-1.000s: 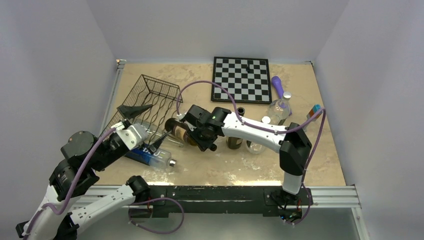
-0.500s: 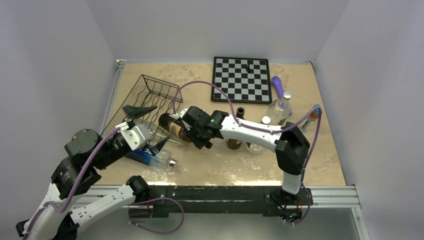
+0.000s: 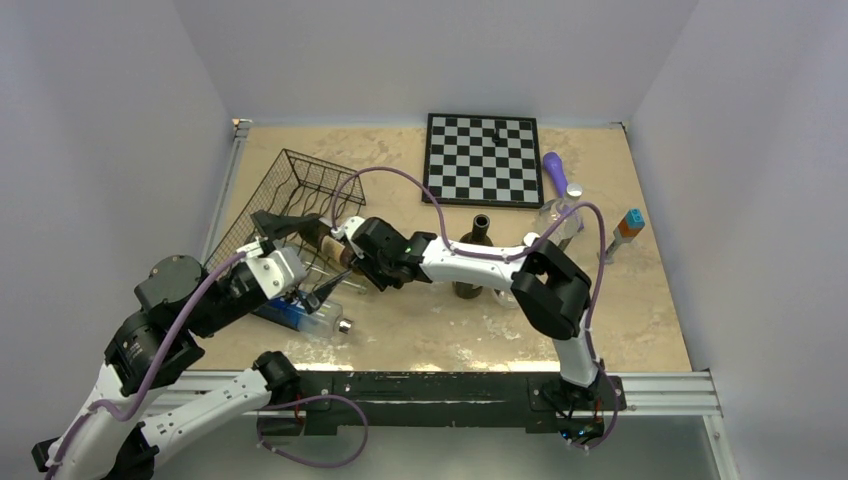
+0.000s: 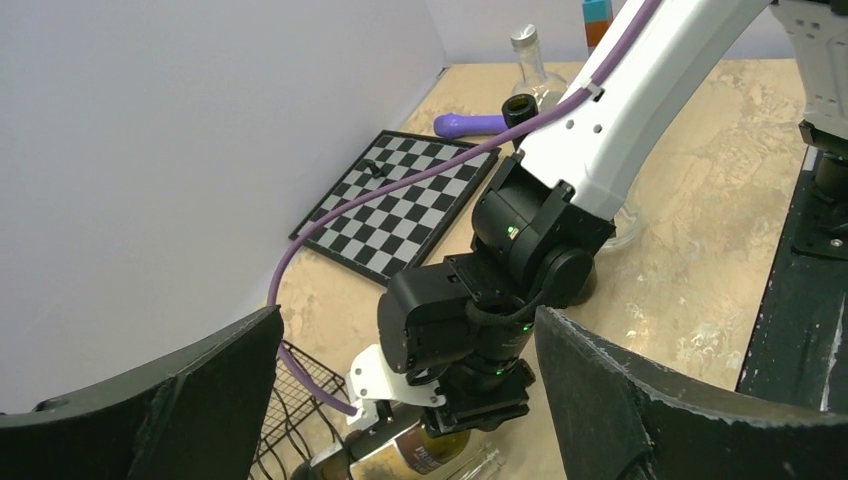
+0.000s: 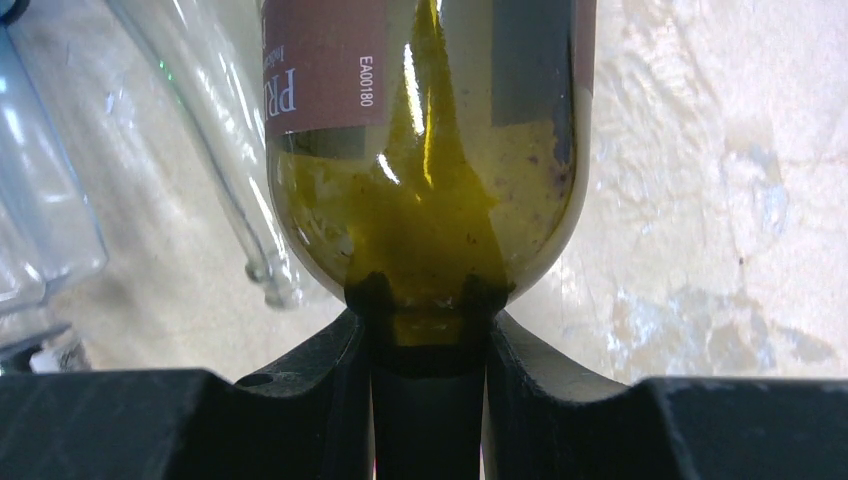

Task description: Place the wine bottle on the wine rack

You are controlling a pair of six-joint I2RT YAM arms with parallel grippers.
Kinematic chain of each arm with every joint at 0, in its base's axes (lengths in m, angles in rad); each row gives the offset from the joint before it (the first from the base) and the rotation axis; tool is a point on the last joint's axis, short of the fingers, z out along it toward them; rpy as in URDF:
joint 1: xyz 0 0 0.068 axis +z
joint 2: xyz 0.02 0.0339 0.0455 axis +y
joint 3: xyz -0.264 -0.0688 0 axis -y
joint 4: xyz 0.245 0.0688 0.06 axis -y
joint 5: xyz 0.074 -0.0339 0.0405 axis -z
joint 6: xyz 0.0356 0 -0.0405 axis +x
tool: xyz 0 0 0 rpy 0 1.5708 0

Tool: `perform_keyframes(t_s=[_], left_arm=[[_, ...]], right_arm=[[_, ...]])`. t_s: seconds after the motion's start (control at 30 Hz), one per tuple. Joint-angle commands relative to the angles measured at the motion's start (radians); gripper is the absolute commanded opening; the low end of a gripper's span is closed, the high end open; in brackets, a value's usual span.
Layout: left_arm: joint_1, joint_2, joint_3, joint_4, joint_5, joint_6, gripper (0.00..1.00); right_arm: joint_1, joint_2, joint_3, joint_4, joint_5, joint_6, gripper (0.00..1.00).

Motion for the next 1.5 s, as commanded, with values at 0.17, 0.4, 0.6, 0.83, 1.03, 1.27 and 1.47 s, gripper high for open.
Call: perform_keyframes(t_s=[0.17,0.4,0.6,0.83,1.03,1.27,1.47], left_arm=[[-0.001,0.005,0.051,-0.040,-0.024,-0.019,0.99],[-0.001,0.003,0.047,-0.044,-0.038,-0.024,0.99],[-0.001,-0.002,0.047,-0.061,-0.043,-0.026,0.99],[-0.001,0.002,0.071,-0.081,-0.063,-0.037,0.99],[-0.002,0.002,0.081,-0.101,-0.067,-0.051,0.99],[-0.001,-0.001,0.074,-0.102,-0.066,-0.060,0.99],[-0.001,0.002,0.065,-0.099,-0.082,-0.061,0.99]], right_arm=[[-0.005,0.031,0.133,0.242,0.059,-0.070,0.00],[-0.020,0.082,0.183,0.244,0.022,-0.082,0.00],[-0.045,0.133,0.248,0.248,-0.011,-0.082,0.00],[-0.048,0.214,0.354,0.250,-0.045,-0.109,0.00],[-0.048,0.243,0.372,0.258,-0.071,-0.129,0.00],[-0.035,0.277,0.410,0.250,-0.057,-0.148,0.00],[-0.020,0.312,0.459,0.218,-0.024,-0.165,0.27]])
